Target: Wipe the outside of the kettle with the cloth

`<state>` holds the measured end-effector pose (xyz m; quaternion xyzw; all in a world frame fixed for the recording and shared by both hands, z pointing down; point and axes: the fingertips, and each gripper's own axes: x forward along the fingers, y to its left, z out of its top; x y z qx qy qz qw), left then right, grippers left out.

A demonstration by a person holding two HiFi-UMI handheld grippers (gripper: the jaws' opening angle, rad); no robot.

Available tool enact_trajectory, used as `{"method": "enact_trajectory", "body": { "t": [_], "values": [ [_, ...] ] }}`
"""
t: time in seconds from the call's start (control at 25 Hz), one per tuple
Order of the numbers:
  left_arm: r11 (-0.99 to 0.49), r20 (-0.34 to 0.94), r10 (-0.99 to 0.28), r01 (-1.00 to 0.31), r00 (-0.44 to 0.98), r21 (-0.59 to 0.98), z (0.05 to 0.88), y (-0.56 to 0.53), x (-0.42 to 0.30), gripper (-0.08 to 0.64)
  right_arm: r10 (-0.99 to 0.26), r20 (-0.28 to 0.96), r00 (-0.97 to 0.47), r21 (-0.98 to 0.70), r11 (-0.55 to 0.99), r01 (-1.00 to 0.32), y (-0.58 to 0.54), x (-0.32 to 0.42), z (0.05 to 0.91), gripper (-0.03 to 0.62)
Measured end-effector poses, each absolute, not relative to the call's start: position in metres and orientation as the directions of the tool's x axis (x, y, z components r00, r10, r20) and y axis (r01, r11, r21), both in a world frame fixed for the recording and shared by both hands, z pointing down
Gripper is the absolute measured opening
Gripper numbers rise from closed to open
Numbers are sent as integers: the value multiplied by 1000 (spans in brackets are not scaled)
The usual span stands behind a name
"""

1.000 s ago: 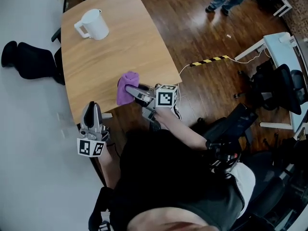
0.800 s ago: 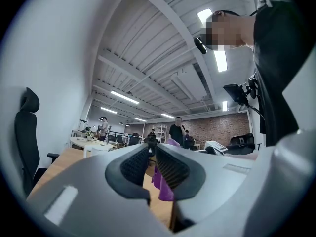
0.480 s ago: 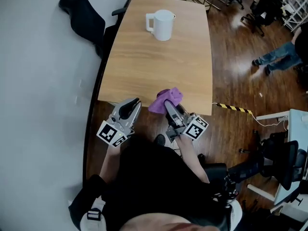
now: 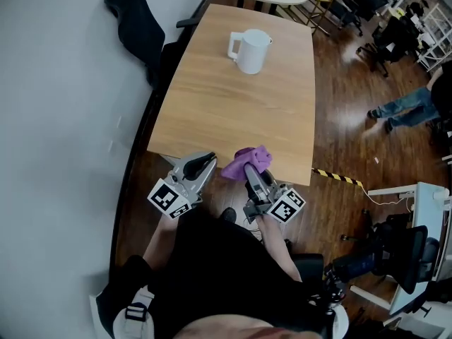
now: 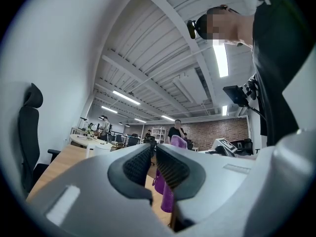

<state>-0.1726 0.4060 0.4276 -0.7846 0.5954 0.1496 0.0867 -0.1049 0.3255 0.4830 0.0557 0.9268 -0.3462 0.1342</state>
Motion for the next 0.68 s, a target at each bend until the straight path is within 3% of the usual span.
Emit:
{"method": "enact_trajectory", "body": {
  "t": [0.16,0.32,0.48,0.68],
  "values": [
    [-296,-335,-906,-953,257,70,450,382,-211,0,-4,-264,-964,-641,748,172,304,-143,504,46],
    [-289,-336,-906,-956,256,52,438,404,-182,0,7,-280,-960,-628,755,188,328,-116,491,46],
    [-298,-329,-908,-952,258,76,449,384,-218,0,-10,-263,-965,-637,753,166,307,-149,501,46],
    [-300,-328,-908,-951,259,79,468,371,-211,0,-15,-258,-966,-637,755,158,293,-139,518,46]
  ]
}}
